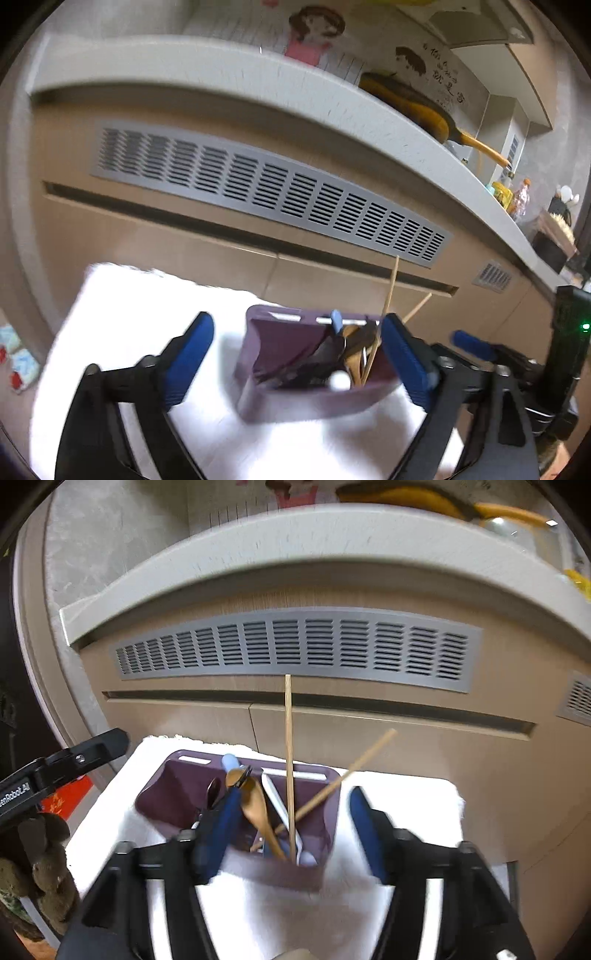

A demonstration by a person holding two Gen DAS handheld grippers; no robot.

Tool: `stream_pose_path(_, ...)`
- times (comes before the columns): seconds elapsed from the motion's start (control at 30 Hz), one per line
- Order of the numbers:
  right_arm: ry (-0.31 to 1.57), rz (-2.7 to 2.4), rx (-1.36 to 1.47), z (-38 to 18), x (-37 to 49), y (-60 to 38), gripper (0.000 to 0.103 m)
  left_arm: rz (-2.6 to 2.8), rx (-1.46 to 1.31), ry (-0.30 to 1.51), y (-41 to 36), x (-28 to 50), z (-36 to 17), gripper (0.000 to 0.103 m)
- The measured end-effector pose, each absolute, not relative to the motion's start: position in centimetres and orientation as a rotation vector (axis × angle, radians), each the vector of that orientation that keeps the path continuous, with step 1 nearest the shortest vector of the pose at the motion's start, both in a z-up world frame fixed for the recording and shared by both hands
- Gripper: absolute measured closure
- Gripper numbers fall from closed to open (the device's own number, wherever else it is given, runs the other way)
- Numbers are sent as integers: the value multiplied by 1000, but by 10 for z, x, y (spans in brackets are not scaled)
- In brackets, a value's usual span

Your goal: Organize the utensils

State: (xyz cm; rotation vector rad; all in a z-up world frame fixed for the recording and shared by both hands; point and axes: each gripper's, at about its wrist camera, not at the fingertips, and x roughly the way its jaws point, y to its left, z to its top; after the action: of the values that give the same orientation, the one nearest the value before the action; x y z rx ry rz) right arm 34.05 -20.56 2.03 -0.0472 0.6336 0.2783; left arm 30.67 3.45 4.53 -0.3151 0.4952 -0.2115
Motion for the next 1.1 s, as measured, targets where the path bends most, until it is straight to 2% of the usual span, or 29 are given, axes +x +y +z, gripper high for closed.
stream_pose_path(0.07,605,264,-56,24,316,-208,25,-183,-278,477,29,282,47,0)
stream_pose_path(0.23,574,238,-77,26,250,-214,18,-129,-150,480,13,217,45,0)
stream_pose_path(0.4,520,194,-54,26,190,-222,6,-51,-40,432,-1,147,32,0)
stream_pose_path(0.67,453,109,-33,2,106,-234,2,-19,62,417,-25,71,9,0)
stream_pose_path(1.1,433,103,-36,-1,76,-234,1,9,15,422,-22,57,13,0)
